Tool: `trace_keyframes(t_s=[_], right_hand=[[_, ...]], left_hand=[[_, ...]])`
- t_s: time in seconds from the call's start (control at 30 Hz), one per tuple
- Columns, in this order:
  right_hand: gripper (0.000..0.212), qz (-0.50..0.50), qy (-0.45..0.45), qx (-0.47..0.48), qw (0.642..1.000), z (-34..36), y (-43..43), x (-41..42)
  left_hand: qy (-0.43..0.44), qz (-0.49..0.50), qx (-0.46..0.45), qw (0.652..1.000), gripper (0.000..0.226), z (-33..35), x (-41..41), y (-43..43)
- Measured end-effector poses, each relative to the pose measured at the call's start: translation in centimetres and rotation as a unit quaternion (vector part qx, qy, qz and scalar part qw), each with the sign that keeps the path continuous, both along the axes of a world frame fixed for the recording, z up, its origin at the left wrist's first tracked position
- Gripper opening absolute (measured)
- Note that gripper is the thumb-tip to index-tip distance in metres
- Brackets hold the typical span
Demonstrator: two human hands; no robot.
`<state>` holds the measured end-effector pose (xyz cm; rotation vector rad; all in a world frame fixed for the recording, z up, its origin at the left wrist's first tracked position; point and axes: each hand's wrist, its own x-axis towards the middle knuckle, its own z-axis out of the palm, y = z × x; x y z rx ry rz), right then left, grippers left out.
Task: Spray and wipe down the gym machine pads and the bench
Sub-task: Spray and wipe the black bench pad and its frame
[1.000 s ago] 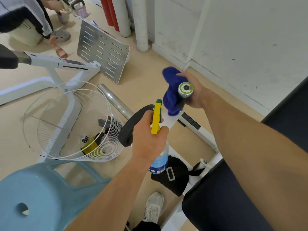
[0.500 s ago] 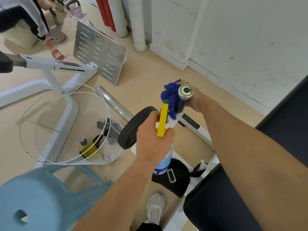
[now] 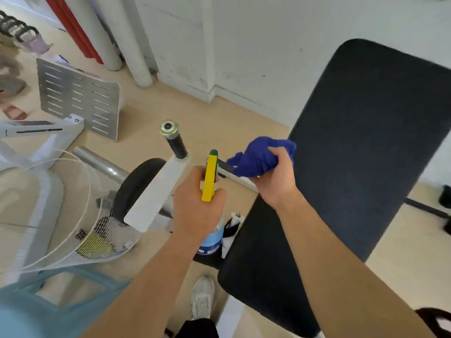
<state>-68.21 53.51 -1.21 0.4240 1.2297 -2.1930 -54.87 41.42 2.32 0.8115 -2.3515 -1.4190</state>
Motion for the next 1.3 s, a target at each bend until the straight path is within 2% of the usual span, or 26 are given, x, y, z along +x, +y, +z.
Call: trace_keyframes(t_s=[0.17,0.27,0.4,0.57,0.7,0.73,0.83,0.87,1.0,1.2,1.3], right_hand=[[0.032,-0.066,-0.045,0.073,0.994,1.8,13.7,1.6],[0.02,-0.104,-0.058,0.092,0.989,3.1,21.1,2.4],[0.024,-0.153,-0.059,0.113,0.98,4.7,29.4,4.1],[0.045,-0.212,-0.083,0.133,0.965,3.8,37.7,8.3],[0.026,-0.269,-0.112,0.119,0.949,2.8,42.6,12.8],[0.029,-0.292,-0.117,0.127,0.941,2.6,43.7,14.0],[0.058,-0.385,-0.123,0.155,0.902,1.5,47.3,17.5],[0.061,-0.415,-0.118,0.161,0.888,1.2,48.4,18.5],[0.031,-0.472,-0.1,0.167,0.86,0.1,51.6,21.4],[0.016,-0.442,-0.092,0.179,0.874,0.1,53.2,22.0],[0.008,-0.426,-0.066,0.213,0.877,0.1,53.1,21.3]], left_hand=[[-0.011,-0.085,-0.016,0.996,0.015,0.7,-2.3,8.8],[-0.029,-0.14,-0.003,0.99,0.019,1.2,-3.5,14.6],[-0.041,-0.238,0.0,0.971,0.026,1.4,-4.1,21.5],[-0.065,-0.388,-0.017,0.919,0.031,1.1,-3.4,29.9],[-0.068,-0.468,-0.03,0.88,0.033,0.0,-2.3,35.8],[-0.07,-0.487,-0.037,0.87,0.034,-0.4,-2.0,37.1],[-0.08,-0.541,-0.051,0.835,0.034,-1.8,-1.1,41.2],[-0.079,-0.557,-0.057,0.825,0.033,-2.3,-0.7,42.4],[-0.1,-0.578,-0.079,0.806,0.031,-4.6,0.6,45.5],[-0.089,-0.567,-0.082,0.815,0.028,-5.8,1.6,47.4],[-0.093,-0.552,-0.087,0.824,0.017,-6.4,1.6,47.5]])
